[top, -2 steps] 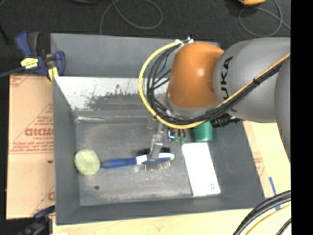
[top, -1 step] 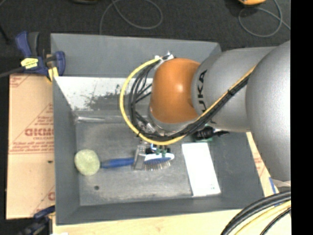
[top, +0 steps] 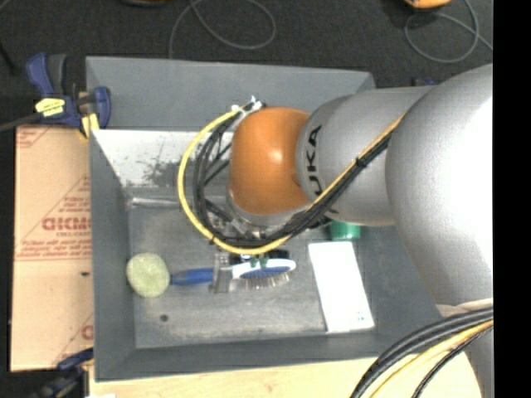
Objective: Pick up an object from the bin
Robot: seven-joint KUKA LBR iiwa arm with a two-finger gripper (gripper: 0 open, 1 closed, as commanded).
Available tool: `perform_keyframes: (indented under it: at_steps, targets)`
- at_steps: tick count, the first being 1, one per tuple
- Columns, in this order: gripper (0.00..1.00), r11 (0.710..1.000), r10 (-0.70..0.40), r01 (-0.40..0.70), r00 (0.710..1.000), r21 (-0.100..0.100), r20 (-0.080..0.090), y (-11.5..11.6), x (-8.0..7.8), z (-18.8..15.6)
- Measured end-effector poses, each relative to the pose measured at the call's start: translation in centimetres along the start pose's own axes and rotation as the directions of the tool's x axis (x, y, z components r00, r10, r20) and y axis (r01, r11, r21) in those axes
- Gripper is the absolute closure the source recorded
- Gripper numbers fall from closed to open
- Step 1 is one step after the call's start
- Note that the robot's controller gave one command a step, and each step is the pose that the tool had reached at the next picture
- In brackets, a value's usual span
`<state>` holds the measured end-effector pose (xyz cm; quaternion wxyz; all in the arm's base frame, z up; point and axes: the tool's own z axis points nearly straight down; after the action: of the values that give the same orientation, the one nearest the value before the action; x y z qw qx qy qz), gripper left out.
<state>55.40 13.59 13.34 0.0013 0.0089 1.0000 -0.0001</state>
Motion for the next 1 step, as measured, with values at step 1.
perform_keyframes:
  at_steps: [1]
  targets:
    - [0.00, 0.999, 0.048, -0.048, 0.999, -0.002, 0.002, -0.81, 3.73, 3.99]
